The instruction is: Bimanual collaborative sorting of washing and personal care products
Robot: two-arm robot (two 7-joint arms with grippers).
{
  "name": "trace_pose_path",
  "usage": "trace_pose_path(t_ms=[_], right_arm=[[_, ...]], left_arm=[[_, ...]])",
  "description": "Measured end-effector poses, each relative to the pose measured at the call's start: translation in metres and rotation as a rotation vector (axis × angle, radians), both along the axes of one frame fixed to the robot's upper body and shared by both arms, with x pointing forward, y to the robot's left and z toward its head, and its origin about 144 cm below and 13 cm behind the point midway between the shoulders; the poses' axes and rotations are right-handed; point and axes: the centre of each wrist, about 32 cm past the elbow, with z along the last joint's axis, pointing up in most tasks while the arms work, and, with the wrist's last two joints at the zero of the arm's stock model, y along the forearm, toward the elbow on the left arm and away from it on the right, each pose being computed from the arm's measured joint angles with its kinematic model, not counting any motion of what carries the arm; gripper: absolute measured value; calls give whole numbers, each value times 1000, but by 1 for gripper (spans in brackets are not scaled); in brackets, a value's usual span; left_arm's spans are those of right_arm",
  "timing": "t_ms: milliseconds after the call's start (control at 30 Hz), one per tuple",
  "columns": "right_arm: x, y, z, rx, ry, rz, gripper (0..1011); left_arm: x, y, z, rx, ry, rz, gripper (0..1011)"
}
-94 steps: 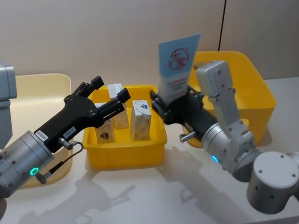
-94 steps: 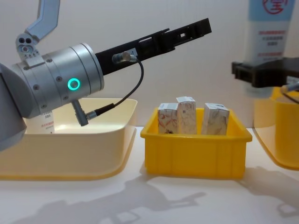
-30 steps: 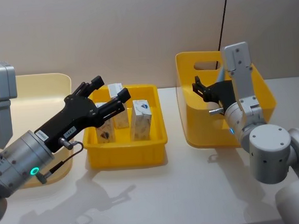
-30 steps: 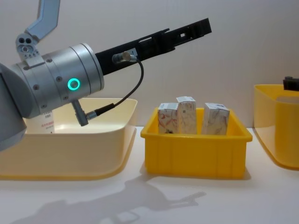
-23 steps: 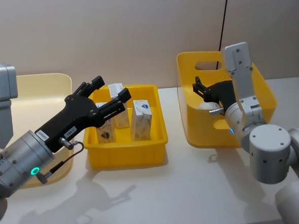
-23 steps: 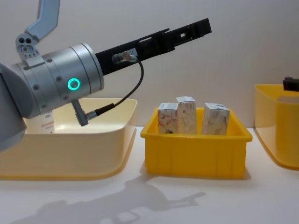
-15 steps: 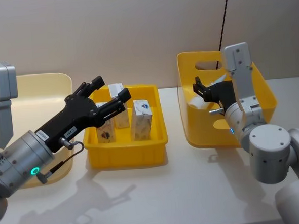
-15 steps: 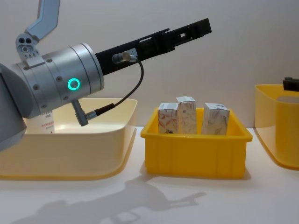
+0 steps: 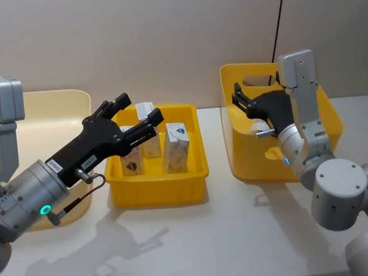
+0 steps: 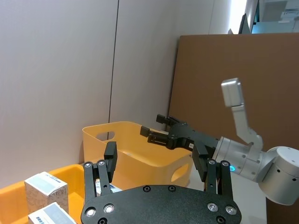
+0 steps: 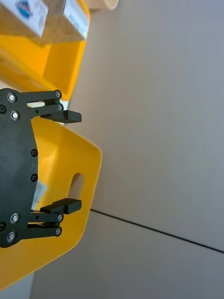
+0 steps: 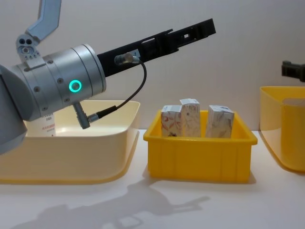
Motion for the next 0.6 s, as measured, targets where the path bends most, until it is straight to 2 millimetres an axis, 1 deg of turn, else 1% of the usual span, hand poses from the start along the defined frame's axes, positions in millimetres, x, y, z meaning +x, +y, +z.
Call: trace_pose_path(t_ms=[300, 600], right_arm=[[-11, 2, 1, 24, -70, 99, 1001], [-15, 2, -2, 31, -67, 112, 1001]], left_arm=[[0, 0, 0, 0, 0, 0, 1003], [-2, 0, -2, 16, 4, 24, 1003]])
